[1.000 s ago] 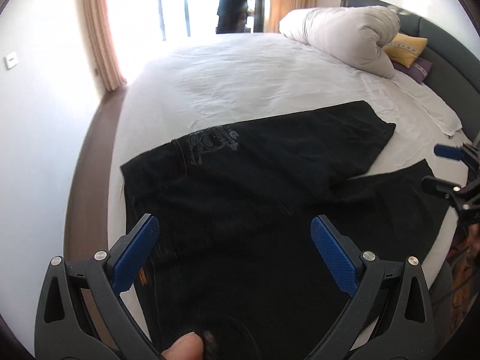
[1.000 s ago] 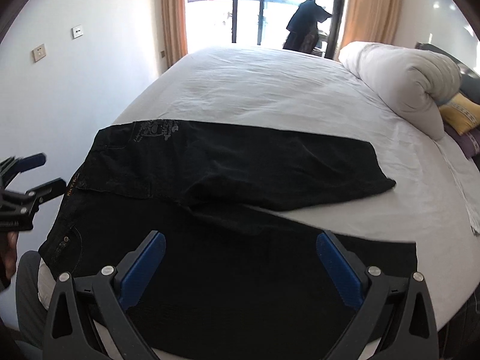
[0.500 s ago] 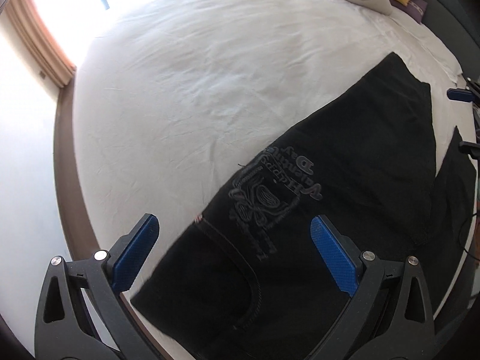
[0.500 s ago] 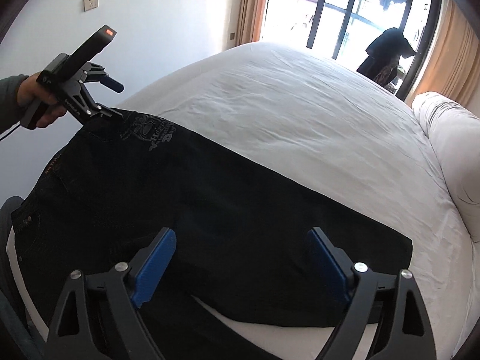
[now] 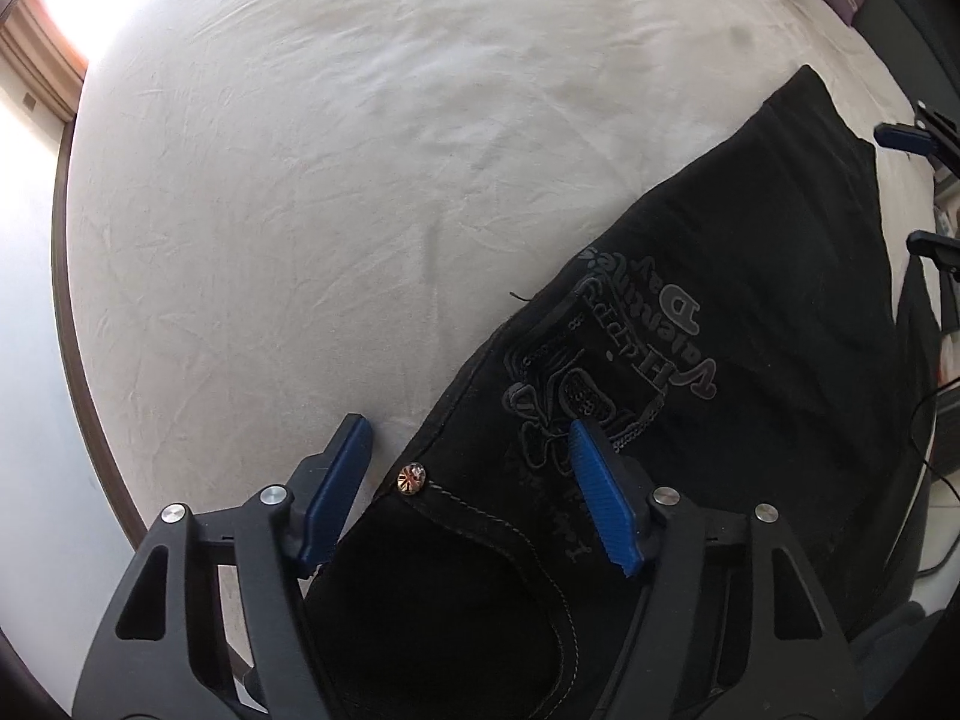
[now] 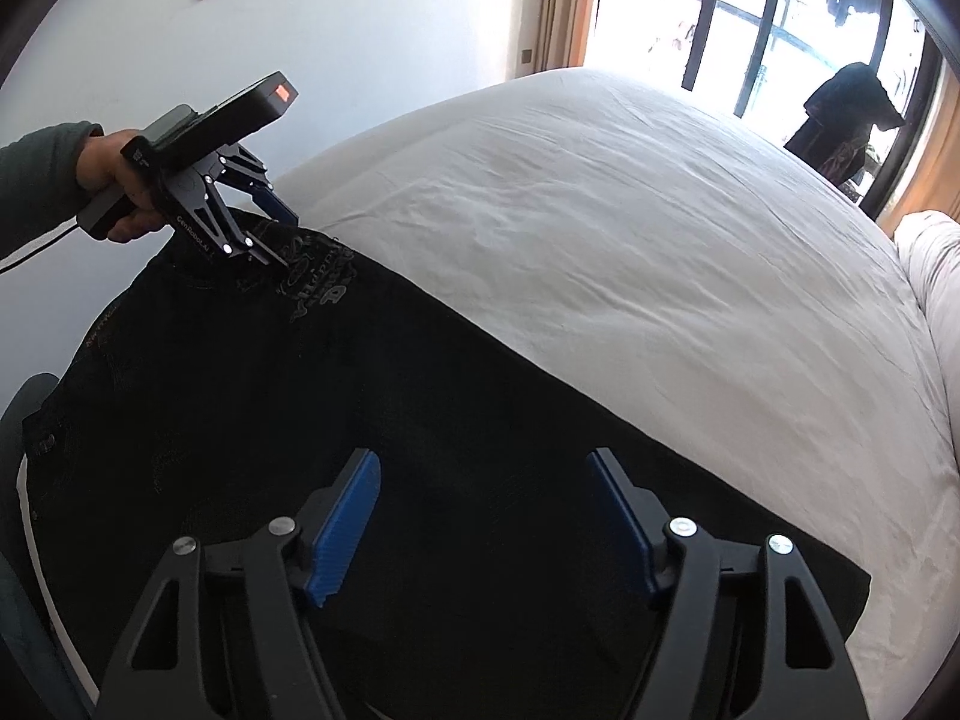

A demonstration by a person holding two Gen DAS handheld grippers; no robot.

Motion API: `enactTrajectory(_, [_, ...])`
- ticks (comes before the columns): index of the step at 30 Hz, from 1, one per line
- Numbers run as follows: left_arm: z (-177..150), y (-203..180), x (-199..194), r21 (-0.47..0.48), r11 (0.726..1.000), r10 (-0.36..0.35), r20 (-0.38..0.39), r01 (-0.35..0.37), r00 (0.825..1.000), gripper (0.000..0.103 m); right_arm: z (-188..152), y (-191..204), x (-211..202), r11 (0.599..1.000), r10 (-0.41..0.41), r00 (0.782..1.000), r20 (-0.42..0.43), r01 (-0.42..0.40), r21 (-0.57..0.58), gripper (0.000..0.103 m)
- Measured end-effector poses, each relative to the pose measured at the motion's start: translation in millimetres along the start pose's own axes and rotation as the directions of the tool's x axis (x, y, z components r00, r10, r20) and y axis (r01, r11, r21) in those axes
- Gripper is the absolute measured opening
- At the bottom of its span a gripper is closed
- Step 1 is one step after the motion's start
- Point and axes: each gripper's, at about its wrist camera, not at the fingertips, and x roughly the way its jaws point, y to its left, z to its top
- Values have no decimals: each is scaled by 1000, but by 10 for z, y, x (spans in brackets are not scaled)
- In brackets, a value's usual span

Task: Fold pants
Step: 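Move the left tool to the jeans waistband while the right tool reaches the waistband corner, then close the left gripper on the waistband while the right gripper grips the other waistband corner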

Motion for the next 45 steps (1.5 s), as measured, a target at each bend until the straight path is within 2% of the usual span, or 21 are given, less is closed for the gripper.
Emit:
enactTrajectory(1, [6,10,6,-2,1000,-6,-3,6,1000,58,59,-8,33,1000,3,1000,0,-3,-13,72])
enactTrajectory(2, [13,21,7,-7,1000,-10,-4,10,1000,47,123,-10,71,1000,9,1000,-3,-9,-28,72])
enactTrajectory(3, [18,32,-1,-12,1000,-19,-5,19,1000,42,178,-5,111,999,15,1000,-8,-16,-42,70])
enactTrajectory(4, [24,33,-11,-16,1000,-22,1,22,1000,27,242,0,170,998,26,999,-20,-27,-58,67])
enactTrajectory(7, [-41,41,-106,-9,1000,-21,28,22,999,19,400,19,344,994,52,997,-64,-57,-90,58])
enactTrajectory(11, [-148,-41,-274,0,1000,-7,111,7,994,10,580,47,568,989,59,992,-109,-73,-130,54])
enactTrajectory(16, [-348,-385,-556,59,993,84,220,-100,972,7,656,64,826,978,53,982,-182,-88,-189,44])
enactTrajectory(20, [-505,-564,-772,84,985,120,303,-152,945,7,681,49,913,975,66,977,-201,-106,-198,44])
enactTrajectory(22, [-617,-655,-873,115,975,143,336,-191,931,7,687,42,950,972,45,978,-205,-90,-218,44])
enactTrajectory(26, [-734,-867,-929,158,956,176,368,-248,913,7,717,29,986,967,24,977,-210,-76,-243,44])
enactTrajectory(32, [-890,-971,-1052,157,955,173,391,-251,904,7,702,45,1071,958,38,962,-270,-112,-263,44])
enactTrajectory(34, [-871,-993,-1050,158,955,173,395,-252,902,7,695,31,1087,957,47,959,-281,-123,-261,32])
enactTrajectory(35, [-882,-1011,-1053,160,954,174,397,-255,901,7,697,26,1083,958,53,959,-279,-128,-256,30])
enactTrajectory(37, [-880,-1004,-1047,158,954,174,398,-254,901,7,687,35,1059,957,64,957,-282,-139,-253,17])
enactTrajectory(39, [-907,-1011,-1056,143,957,176,401,-251,899,7,658,71,1021,955,66,957,-283,-143,-260,10])
enactTrajectory(45, [-961,-1053,-1147,92,967,178,419,-236,890,7,615,80,774,973,65,972,-227,-113,-204,7])
